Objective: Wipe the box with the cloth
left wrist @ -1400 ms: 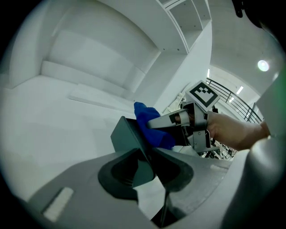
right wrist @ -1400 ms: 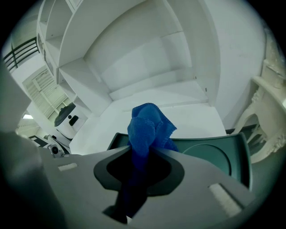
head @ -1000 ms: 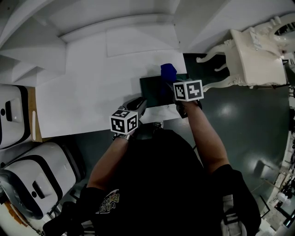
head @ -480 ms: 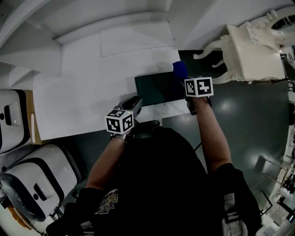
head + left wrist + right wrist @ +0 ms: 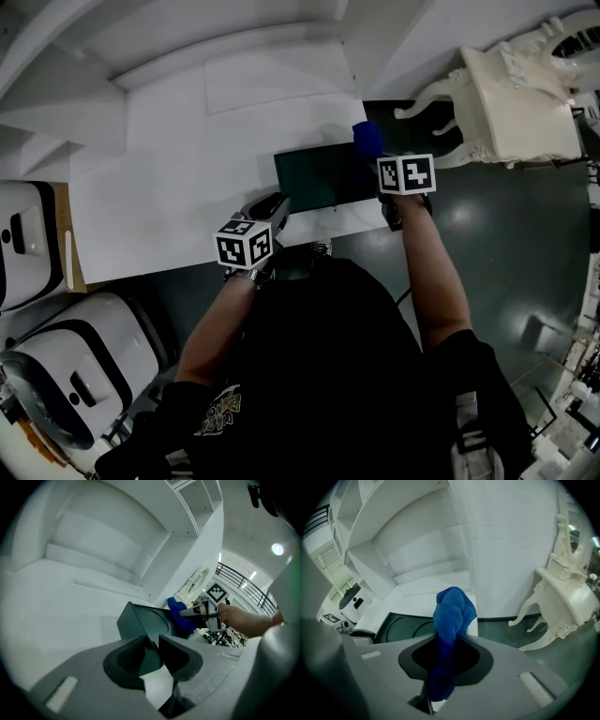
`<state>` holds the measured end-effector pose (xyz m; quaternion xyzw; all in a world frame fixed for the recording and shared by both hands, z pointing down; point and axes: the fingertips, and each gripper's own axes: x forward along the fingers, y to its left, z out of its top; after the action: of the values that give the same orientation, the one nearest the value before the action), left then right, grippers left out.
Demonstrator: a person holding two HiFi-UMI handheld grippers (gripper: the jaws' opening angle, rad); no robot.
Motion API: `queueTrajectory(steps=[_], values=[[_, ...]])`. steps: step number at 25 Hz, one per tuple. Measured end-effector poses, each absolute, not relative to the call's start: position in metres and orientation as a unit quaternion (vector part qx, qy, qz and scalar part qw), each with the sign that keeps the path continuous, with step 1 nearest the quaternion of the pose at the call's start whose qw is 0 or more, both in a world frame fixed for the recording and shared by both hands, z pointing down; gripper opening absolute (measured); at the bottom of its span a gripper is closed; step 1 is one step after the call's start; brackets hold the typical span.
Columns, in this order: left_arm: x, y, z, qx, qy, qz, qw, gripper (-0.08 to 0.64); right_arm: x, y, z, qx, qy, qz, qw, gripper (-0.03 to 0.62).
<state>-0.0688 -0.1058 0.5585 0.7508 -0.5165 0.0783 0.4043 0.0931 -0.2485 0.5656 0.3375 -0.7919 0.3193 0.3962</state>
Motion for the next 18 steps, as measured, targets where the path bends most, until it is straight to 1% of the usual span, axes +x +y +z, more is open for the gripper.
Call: queueTrajectory(steps=[10, 18], values=[[-0.069, -0.107, 0.558, 0.750, -0.516, 0.079, 0.406, 0.098, 0.090, -0.240, 0.550, 0.359, -0.805, 0.294, 0.370, 0.095], [-0.072, -0.106, 0.559, 0.751, -0.508, 0.067, 0.417, 0.098, 0.025, -0.175, 0.529, 0.277, -0.844, 0.319, 0.331, 0.095]])
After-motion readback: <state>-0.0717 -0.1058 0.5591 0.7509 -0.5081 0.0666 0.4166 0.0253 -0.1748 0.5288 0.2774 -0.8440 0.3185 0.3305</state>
